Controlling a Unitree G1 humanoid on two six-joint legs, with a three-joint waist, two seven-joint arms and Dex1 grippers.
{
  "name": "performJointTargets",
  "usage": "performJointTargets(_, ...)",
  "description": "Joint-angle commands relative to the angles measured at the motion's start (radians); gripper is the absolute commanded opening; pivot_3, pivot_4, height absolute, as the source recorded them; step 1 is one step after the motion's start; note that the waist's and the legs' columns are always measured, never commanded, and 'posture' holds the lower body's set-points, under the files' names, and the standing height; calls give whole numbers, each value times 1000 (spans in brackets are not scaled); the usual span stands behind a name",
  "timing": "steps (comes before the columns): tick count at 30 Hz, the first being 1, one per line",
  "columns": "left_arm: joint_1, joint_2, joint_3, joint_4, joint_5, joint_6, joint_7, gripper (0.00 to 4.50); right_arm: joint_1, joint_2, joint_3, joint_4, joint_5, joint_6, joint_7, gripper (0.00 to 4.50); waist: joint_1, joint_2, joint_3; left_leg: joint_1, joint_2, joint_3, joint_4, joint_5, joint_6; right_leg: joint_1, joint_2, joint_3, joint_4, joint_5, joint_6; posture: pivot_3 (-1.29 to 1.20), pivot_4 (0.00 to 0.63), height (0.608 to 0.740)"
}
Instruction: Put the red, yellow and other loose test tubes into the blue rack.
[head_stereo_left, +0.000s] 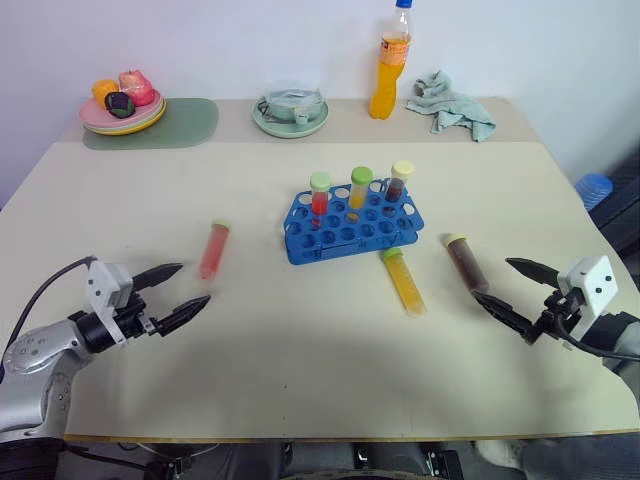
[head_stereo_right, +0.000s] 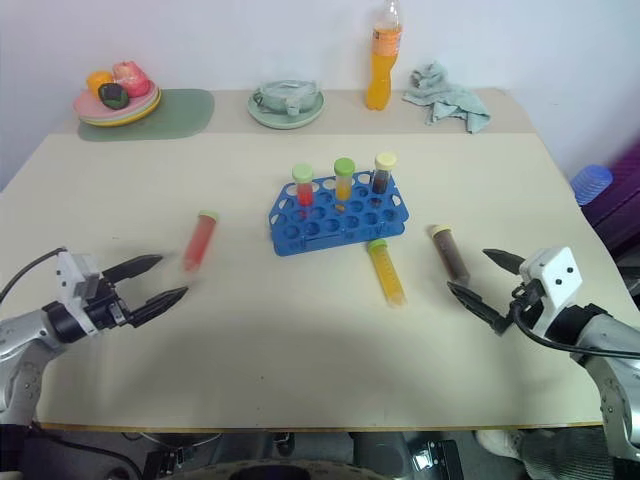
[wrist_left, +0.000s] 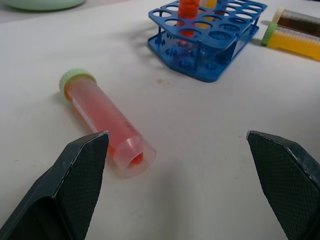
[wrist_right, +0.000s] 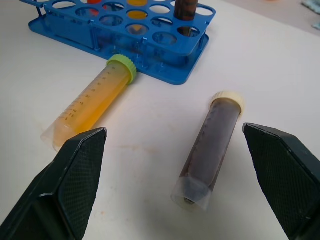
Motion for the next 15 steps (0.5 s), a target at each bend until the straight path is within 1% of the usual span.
performJointTargets(1, -10, 4, 6, -31, 2, -1, 12, 4500, 4, -7, -20, -57, -4, 1, -17, 4472, 0, 0, 0, 0, 0, 0, 0, 0, 0, 0, 0, 0, 0, 0, 0, 0, 150, 740)
performJointTargets(15, -37, 2, 4, -73, -51, 28, -31, 4500, -39, -19, -13, -131, 6, 101, -66, 4472, 0, 0, 0, 0, 0, 0, 0, 0, 0, 0, 0, 0, 0, 0, 0, 0, 150, 740)
